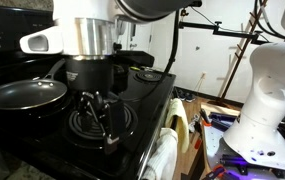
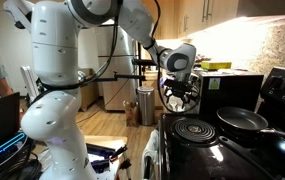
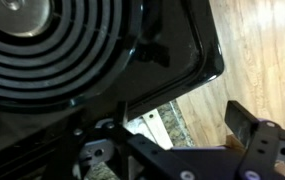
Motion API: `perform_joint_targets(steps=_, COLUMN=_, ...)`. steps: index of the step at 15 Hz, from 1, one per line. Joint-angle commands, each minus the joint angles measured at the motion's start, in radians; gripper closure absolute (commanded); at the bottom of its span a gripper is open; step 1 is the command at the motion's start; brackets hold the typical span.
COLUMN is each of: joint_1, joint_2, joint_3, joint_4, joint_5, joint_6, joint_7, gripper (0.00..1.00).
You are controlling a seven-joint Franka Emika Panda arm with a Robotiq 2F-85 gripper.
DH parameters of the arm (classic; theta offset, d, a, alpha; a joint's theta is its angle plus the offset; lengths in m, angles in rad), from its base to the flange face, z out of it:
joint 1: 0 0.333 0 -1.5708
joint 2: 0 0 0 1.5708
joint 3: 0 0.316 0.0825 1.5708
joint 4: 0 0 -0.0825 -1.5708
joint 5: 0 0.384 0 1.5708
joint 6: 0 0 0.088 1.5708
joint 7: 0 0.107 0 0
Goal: Remove the wooden spoon from the pen and put it on the counter
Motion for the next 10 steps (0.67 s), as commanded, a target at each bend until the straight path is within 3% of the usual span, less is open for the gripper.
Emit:
perform_joint_targets(steps=1, joint_1=-0.022, joint_2=-0.144, joint_3=-0.036, joint_4=-0.132, joint_5=-0.057, joint_6=0.05, joint_7=0.141, gripper=0.0)
perform_joint_targets(steps=6, joint_1=-0.053, joint_2=-0.183, joint_3=-0.099, joint_4=-0.188, joint_5=-0.054, joint_6=0.111, joint_7=0.304, gripper=0.0)
perform_joint_targets(steps=8, joint_1=-0.059, joint_2=-0.175, joint_3=-0.11, joint_4=-0.195, joint_5=-0.022, joint_6=0.173, joint_7=0.298, gripper=0.0)
perform_joint_targets(steps=9, joint_1=-0.054, joint_2=-0.156, joint_3=-0.107, joint_4=-0.16, joint_5=-0.042, joint_6=0.114, joint_7=0.268, gripper=0.0)
perform_joint_targets(steps=10, joint_1=-0.057, joint_2=-0.156, joint_3=-0.112, joint_4=-0.167, joint_5=-0.04, joint_6=0.135, joint_7=0.273, gripper=0.0)
